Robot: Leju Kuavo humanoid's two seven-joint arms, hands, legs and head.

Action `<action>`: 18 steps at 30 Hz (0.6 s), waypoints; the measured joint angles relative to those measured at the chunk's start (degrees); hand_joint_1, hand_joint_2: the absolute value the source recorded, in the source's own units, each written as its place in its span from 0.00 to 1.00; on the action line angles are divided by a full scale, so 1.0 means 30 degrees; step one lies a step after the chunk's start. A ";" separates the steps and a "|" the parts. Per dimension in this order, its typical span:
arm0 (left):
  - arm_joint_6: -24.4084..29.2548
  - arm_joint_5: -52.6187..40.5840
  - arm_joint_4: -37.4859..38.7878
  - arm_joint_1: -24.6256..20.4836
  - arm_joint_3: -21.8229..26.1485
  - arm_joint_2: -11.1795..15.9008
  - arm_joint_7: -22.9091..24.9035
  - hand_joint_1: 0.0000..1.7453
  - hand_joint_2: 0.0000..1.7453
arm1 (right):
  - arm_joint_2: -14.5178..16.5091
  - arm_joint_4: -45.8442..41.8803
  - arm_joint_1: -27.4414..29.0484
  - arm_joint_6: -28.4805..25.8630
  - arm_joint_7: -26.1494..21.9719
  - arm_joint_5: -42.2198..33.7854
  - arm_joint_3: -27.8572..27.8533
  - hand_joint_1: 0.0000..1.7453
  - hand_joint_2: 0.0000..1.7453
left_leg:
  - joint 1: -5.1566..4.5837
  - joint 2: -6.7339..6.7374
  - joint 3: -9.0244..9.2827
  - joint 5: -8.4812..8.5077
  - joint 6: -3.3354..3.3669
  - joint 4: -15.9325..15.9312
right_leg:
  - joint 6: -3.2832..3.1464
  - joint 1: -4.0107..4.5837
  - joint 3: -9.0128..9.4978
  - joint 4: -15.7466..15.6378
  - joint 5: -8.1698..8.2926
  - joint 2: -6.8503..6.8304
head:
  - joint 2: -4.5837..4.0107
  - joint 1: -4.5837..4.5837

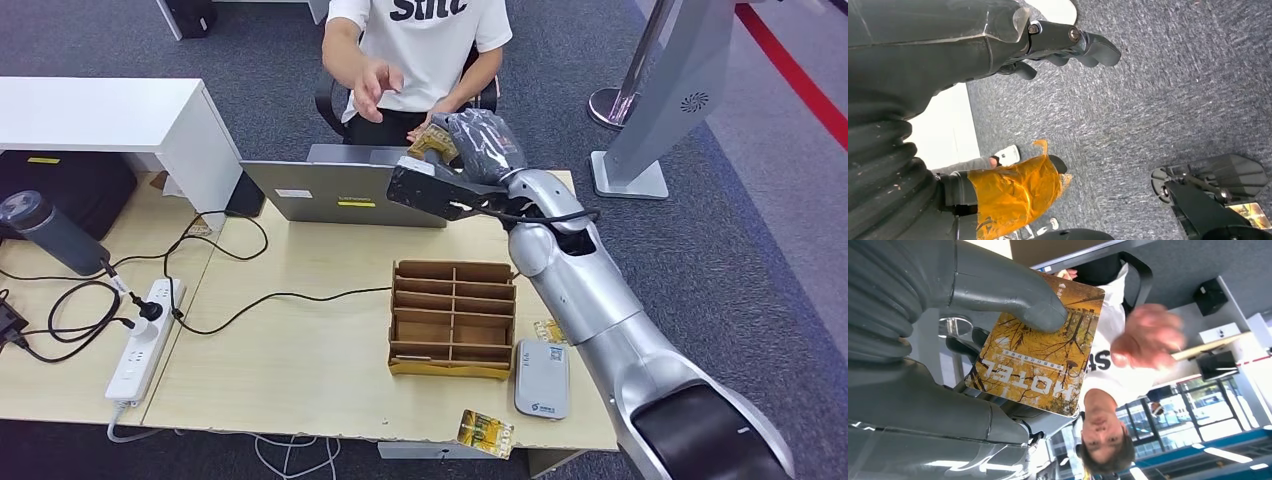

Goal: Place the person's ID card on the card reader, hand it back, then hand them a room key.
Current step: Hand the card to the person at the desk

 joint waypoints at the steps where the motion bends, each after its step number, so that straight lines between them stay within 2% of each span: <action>1: -0.0018 -0.0056 0.0000 -0.0023 -0.0004 -0.0011 0.0027 0.00 1.00 | 0.0186 0.0453 -0.0102 -0.0197 -0.0007 0.0149 -0.0009 1.00 1.00 | -0.0001 0.0000 -0.0002 -0.0001 0.0001 0.0000 | 0.0000 0.0000 0.0000 -0.0003 0.0000 0.0001 | 0.0000 0.0002; 9: -0.0022 -0.0299 0.0000 -0.0100 -0.0005 -0.0020 0.0055 0.00 1.00 | 0.0978 0.1828 -0.0171 -0.1127 0.0044 0.1113 -0.0565 1.00 1.00 | -0.0004 0.0001 -0.0018 -0.0005 0.0004 0.0001 | 0.0001 -0.0002 -0.0016 -0.0017 -0.0001 0.0001 | 0.0000 -0.0002; 18: 0.0024 -0.0444 0.0000 -0.0116 0.0002 -0.0029 0.0055 0.00 1.00 | 0.1495 0.1746 -0.0125 -0.0296 -0.0161 0.1400 -0.1853 0.98 1.00 | -0.0001 -0.0020 -0.0068 -0.0005 0.0004 0.0001 | 0.0001 0.0001 -0.0066 -0.0015 -0.0004 -0.0013 | 0.0000 -0.0002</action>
